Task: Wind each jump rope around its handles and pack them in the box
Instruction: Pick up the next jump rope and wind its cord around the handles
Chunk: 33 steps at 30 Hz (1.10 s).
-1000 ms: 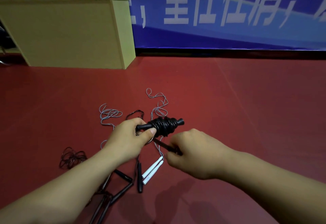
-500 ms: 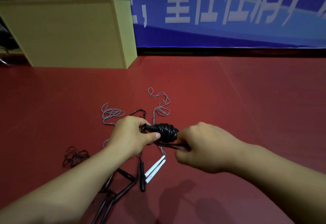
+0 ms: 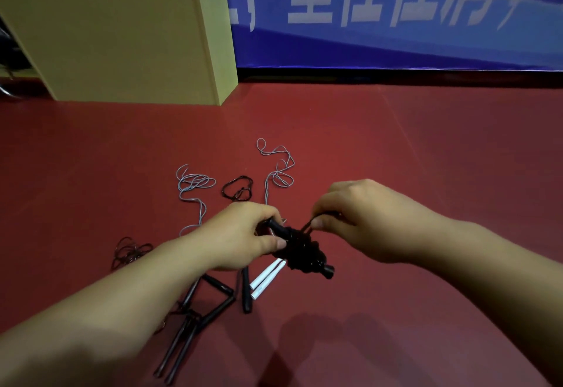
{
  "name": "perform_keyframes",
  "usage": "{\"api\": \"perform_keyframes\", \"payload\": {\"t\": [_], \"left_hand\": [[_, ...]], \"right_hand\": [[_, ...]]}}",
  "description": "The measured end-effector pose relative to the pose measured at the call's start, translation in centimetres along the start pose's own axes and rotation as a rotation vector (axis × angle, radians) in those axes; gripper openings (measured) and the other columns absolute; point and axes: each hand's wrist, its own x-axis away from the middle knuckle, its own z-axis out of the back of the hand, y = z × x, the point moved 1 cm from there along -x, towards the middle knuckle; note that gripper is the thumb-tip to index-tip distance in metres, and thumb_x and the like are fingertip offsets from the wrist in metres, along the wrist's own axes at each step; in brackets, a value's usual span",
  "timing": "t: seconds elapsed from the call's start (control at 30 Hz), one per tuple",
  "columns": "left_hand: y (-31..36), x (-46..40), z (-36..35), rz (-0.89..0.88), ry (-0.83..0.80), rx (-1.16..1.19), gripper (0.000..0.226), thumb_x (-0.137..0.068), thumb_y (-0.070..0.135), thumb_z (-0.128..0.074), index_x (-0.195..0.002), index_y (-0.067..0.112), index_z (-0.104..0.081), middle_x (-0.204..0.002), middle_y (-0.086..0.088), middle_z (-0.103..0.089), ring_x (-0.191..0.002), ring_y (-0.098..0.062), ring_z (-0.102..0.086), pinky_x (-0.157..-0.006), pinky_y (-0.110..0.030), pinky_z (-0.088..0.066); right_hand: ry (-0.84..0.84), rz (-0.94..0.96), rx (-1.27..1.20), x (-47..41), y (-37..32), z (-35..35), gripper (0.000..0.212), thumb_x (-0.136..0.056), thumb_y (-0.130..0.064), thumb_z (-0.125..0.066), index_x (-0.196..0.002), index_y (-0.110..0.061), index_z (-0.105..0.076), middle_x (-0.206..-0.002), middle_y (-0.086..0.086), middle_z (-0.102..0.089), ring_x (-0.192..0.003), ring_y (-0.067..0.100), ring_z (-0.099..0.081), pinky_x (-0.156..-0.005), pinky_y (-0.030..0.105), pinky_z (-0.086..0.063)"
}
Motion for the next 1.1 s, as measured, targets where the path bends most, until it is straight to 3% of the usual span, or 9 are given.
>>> {"api": "perform_keyframes", "payload": {"t": [0.17,0.3,0.4,0.53,0.63,0.73,0.87,0.97,1.1], "left_hand": [[0.8,0.5,0.1,-0.096,-0.126,0.134,0.009,-0.091,0.017,-0.066,-0.092,0.025,-0.061,-0.085,0.002,-0.066,-0.081,-0.015,-0.059,-0.078,-0.03,-0.047],[1.6,0.9,0.4,-0.113,-0.163,0.359,0.02,-0.094,0.003,-0.059,-0.091,0.022,-0.06,-0.074,0.011,-0.06,-0.069,-0.007,-0.055,-0.068,-0.022,-0.045],[2.3,1.2,0.6,-0.105,-0.139,0.572,0.018,-0.095,-0.009,-0.051,-0.092,0.008,-0.056,-0.068,0.011,-0.061,-0.065,-0.004,-0.061,-0.063,-0.018,-0.048],[2.4,1.3,0.8,-0.102,-0.053,0.763,0.018,-0.094,-0.013,-0.05,-0.091,0.004,-0.055,-0.077,-0.003,-0.06,-0.07,-0.013,-0.064,-0.067,-0.026,-0.053],[2.4,1.6,0.6,-0.054,0.041,0.888,0.02,-0.089,-0.007,-0.059,-0.087,0.013,-0.061,-0.081,-0.005,-0.059,-0.073,-0.015,-0.063,-0.066,-0.027,-0.054],[3.1,1.5,0.3,0.115,0.193,1.16,0.023,-0.093,-0.006,-0.057,-0.102,0.016,-0.057,-0.092,-0.006,-0.068,-0.071,-0.02,-0.069,-0.058,-0.03,-0.057],[4.2,1.2,-0.1,0.302,0.139,1.329,0.035,-0.094,0.012,-0.058,-0.128,0.011,-0.054,-0.12,-0.017,-0.068,-0.095,-0.034,-0.072,-0.081,-0.045,-0.059],[5.4,1.9,-0.6,0.252,-0.069,1.273,0.053,-0.08,0.032,-0.068,-0.13,0.017,-0.06,-0.124,-0.005,-0.068,-0.112,-0.023,-0.066,-0.102,-0.046,-0.047],[5.6,1.8,-0.2,0.204,0.023,1.299,0.056,-0.078,0.052,-0.058,-0.121,0.017,-0.068,-0.114,-0.005,-0.069,-0.104,-0.025,-0.063,-0.095,-0.041,-0.044]], "right_hand": [[0.127,-0.043,-0.044,-0.3,1.3,-0.1,0.031,-0.093,-0.052,-0.05,-0.085,-0.026,-0.064,-0.077,-0.005,-0.061,-0.076,0.019,-0.056,-0.069,0.041,-0.049],[0.148,-0.18,-0.166,-0.5,1.8,-0.3,0.034,-0.095,-0.048,-0.051,-0.069,-0.026,-0.054,-0.067,-0.004,-0.061,-0.065,0.014,-0.056,-0.063,0.036,-0.046],[0.12,-0.296,-0.489,-0.7,1.9,-0.7,0.034,-0.098,-0.041,-0.05,-0.083,-0.012,-0.062,-0.077,0.001,-0.07,-0.066,0.014,-0.068,-0.061,0.026,-0.053],[0.075,-0.394,-0.873,-0.7,0.9,-2.1,0.041,-0.098,-0.043,-0.049,-0.079,-0.008,-0.058,-0.069,0.007,-0.058,-0.059,0.018,-0.055,-0.059,0.036,-0.047],[0.112,-0.382,-0.966,-1.2,0.2,-2.7,0.044,-0.098,-0.046,-0.048,-0.08,-0.007,-0.057,-0.071,0.013,-0.057,-0.064,0.032,-0.059,-0.066,0.054,-0.051],[0.289,-0.395,-0.92,-1.8,-0.1,-2.4,0.049,-0.092,-0.057,-0.049,-0.071,-0.012,-0.051,-0.068,0.02,-0.06,-0.076,0.05,-0.065,-0.069,0.059,-0.052],[0.547,-0.493,-0.811,-2.2,0.3,-1.8,0.045,-0.095,-0.05,-0.051,-0.072,-0.011,-0.057,-0.06,0.005,-0.059,-0.062,0.031,-0.061,-0.063,0.041,-0.051],[0.614,-0.552,-0.71,-2.2,-0.2,-2.0,0.039,-0.094,-0.05,-0.053,-0.071,-0.02,-0.061,-0.06,-0.004,-0.062,-0.065,0.02,-0.06,-0.06,0.033,-0.044],[0.543,-0.466,-0.625,-1.8,-2.0,-2.0,0.033,-0.09,-0.05,-0.059,-0.073,-0.023,-0.068,-0.059,-0.006,-0.064,-0.061,0.009,-0.059,-0.056,0.028,-0.043]]}}
